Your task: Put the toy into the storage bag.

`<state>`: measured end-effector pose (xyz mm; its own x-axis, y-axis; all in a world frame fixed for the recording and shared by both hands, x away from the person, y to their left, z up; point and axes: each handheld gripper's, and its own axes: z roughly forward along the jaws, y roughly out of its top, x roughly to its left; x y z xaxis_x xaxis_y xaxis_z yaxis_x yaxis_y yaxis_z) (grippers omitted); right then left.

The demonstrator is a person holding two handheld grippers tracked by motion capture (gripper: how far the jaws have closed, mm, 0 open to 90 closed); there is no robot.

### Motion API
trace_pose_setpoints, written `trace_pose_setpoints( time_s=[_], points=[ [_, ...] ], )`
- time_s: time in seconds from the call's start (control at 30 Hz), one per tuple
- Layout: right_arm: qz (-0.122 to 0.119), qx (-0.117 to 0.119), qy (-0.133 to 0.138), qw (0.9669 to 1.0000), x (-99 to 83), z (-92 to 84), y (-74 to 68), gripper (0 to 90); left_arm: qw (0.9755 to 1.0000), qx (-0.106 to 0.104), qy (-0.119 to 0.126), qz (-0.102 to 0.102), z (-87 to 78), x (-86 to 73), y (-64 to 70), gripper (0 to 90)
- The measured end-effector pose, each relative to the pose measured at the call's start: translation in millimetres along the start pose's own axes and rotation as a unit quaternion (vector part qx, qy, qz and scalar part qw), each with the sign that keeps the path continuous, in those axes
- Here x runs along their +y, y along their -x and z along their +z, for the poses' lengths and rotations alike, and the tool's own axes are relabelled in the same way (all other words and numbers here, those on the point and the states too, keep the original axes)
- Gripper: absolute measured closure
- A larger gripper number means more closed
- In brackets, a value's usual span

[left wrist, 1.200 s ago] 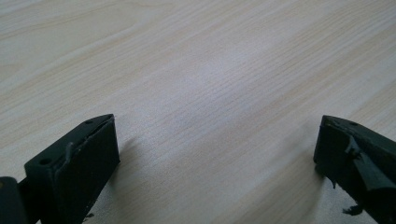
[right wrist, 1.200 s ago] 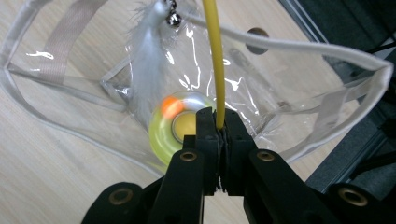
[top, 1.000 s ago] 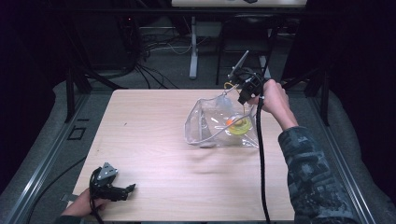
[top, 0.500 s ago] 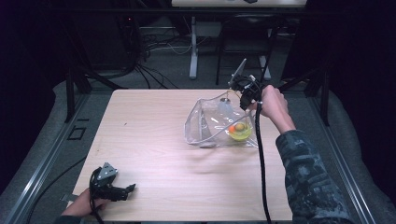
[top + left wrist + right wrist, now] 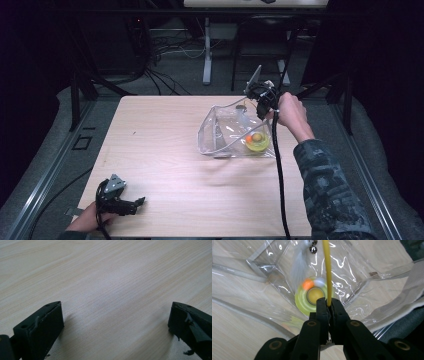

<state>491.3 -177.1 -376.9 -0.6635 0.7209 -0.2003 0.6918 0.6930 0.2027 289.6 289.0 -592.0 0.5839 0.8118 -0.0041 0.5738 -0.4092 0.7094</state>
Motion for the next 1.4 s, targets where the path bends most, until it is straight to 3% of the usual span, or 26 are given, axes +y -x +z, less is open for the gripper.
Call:
trace_pose_setpoints(
  time_s=[0.2, 0.37, 0.63, 0.9, 1.4],
  points=[
    [-0.002, -0.003, 0.02, 0.9998, -1.4, -17.8, 0.5, 76.2, 1.0, 0.0, 0.0, 0.002, 0.0, 0.1, -0.2, 0.0],
    [0.003, 0.01, 0.053, 0.9985, -4.8, -35.0, -0.5, 65.3, 1.0, 0.0, 0.0, 0.002, -0.1, 0.1, -0.2, 0.0],
    [0.024, 0.01, 0.091, 0.9956, -12.9, -56.2, 1.4, 36.7, 1.0, 0.0, 0.0, 0.001, 0.0, 0.0, -0.2, 0.0],
    [0.033, 0.002, 0.112, 0.9931, -27.0, -72.8, -1.9, 15.3, 1.0, 0.0, 0.0, 0.0, 0.0, 0.0, 0.0, 0.0],
    [0.041, 0.002, 0.131, 0.9905, -59.9, -74.3, -5.4, 6.2, 1.0, 0.0, 0.0, 0.002, -0.1, 0.1, -0.2, 0.0]
  ],
)
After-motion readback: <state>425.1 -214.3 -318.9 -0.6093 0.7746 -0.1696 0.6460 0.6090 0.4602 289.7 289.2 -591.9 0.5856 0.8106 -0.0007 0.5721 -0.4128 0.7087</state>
